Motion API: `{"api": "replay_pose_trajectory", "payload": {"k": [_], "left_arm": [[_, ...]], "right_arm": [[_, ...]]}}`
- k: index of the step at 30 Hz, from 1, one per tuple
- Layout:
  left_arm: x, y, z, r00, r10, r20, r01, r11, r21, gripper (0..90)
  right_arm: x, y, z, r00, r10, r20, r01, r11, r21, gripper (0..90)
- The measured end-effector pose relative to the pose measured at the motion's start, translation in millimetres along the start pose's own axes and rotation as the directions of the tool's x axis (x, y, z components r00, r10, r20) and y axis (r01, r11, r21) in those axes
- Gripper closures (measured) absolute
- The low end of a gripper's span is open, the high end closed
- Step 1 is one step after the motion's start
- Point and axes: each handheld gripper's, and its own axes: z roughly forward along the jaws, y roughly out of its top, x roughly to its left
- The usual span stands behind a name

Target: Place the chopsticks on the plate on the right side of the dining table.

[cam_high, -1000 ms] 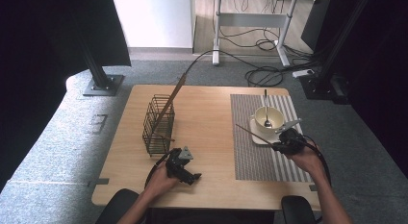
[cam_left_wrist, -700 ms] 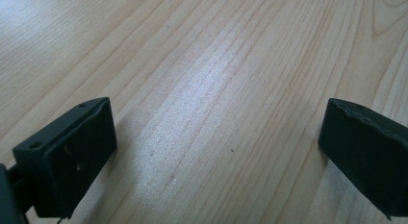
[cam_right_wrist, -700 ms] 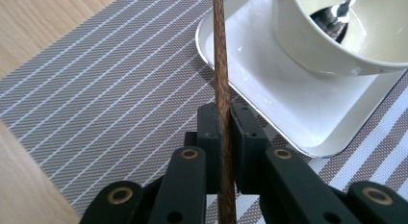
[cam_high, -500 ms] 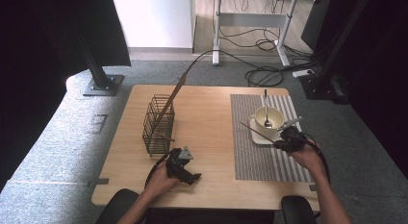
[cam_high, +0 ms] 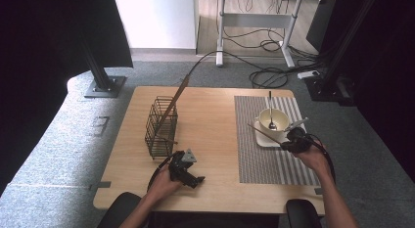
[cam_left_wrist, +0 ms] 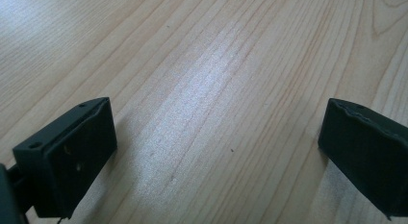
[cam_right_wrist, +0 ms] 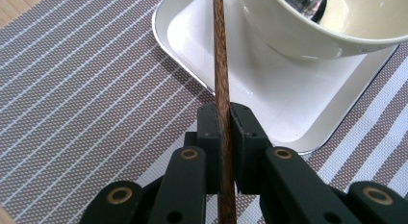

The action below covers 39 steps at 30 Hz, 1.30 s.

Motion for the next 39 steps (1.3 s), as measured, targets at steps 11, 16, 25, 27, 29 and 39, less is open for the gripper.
{"api": "replay_pose_trajectory", "payload": {"k": [11,16,25,27,29,39], "left_arm": [[0.0,0.0,0.0,1.0000,0.000,0.000,0.000,1.0000,0.000,0.0],[0.0,0.0,0.0,1.0000,0.000,0.000,0.000,1.0000,0.000,0.0],[0.0,0.0,0.0,1.0000,0.000,0.000,0.000,1.0000,0.000,0.0],[0.0,0.0,0.0,1.0000,0.000,0.000,0.000,1.0000,0.000,0.0],[0.0,0.0,0.0,1.0000,0.000,0.000,0.000,1.0000,0.000,0.0],[0.0,0.0,0.0,1.0000,0.000,0.000,0.000,1.0000,0.000,0.0]], "right_arm": [[-11.9,-2.4,4.3,1.0000,-0.001,0.001,0.001,1.000,0.022,82.0],[-16.7,-3.5,8.0,1.0000,-0.004,0.001,0.004,0.999,0.032,80.9],[-25.6,-5.4,12.3,0.9998,0.010,0.020,-0.011,0.999,0.035,77.6],[-27.0,-5.4,13.0,0.9997,0.013,0.022,-0.014,0.999,0.036,76.9],[-28.3,-5.5,13.9,0.9995,0.017,0.026,-0.018,0.999,0.034,76.3],[-35.9,-7.2,18.8,0.9976,0.043,0.054,-0.045,0.998,0.032,71.2]]}}
